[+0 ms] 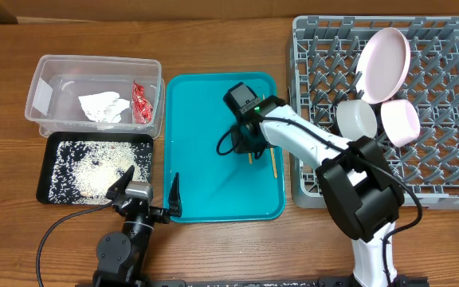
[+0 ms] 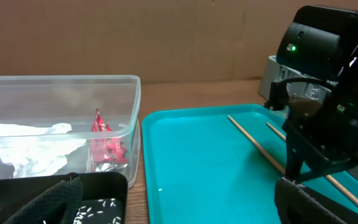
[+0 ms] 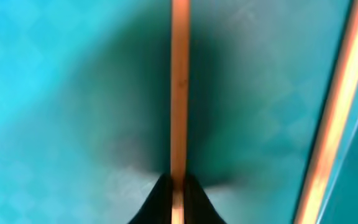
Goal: Sort waste into correct bins and load items into the dishwasher
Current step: 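Reach the right gripper to the chopsticks on the teal tray and grasp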
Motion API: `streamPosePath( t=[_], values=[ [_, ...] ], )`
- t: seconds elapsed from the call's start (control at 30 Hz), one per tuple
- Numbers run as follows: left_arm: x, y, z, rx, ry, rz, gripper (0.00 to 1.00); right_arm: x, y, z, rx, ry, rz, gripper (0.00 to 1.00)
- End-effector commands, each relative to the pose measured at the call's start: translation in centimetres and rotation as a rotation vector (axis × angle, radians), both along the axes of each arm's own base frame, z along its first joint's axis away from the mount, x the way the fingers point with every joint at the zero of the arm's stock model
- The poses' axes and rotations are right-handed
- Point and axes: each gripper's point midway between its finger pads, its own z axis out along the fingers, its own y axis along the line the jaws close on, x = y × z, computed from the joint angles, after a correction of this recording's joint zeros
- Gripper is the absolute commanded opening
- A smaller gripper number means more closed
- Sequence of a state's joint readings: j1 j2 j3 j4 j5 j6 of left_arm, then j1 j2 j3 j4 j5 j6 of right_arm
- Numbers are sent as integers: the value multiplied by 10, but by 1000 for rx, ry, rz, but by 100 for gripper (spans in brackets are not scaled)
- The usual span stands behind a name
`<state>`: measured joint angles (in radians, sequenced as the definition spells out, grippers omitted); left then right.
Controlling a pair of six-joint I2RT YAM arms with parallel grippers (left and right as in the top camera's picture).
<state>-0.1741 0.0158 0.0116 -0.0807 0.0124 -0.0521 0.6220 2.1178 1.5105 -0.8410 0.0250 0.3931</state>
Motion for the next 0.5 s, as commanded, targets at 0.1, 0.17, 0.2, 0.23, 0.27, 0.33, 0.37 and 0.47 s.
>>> streamPosePath(
  t=[0.1, 0.17, 0.2, 0.23, 0.27, 0.33, 0.37, 0.47],
  values=[
    [0, 1, 0, -9, -7, 4, 100, -12, 7, 19, 17, 4, 24, 4],
    [0, 1, 0, -9, -7, 4, 100, -4, 8, 49, 46, -50, 20, 4],
    [0, 1, 0, -9, -6, 4, 100, -2, 7, 61, 54, -76, 15, 4],
    [0, 1, 0, -9, -6, 4, 100, 3, 4, 81, 65, -121, 6, 4],
    [0, 1, 0, -9, -7, 4, 100, 6, 1, 97, 73, -160, -2, 4],
    [0, 1, 0, -9, -6, 4, 100, 13, -12, 134, 87, -254, -33, 4],
    [0, 1, 0, -9, -6, 4, 100, 16, -20, 149, 86, -295, -52, 4],
    [0, 1, 0, -9, -6, 4, 100, 27, -62, 186, 37, -402, -144, 4]
  ],
)
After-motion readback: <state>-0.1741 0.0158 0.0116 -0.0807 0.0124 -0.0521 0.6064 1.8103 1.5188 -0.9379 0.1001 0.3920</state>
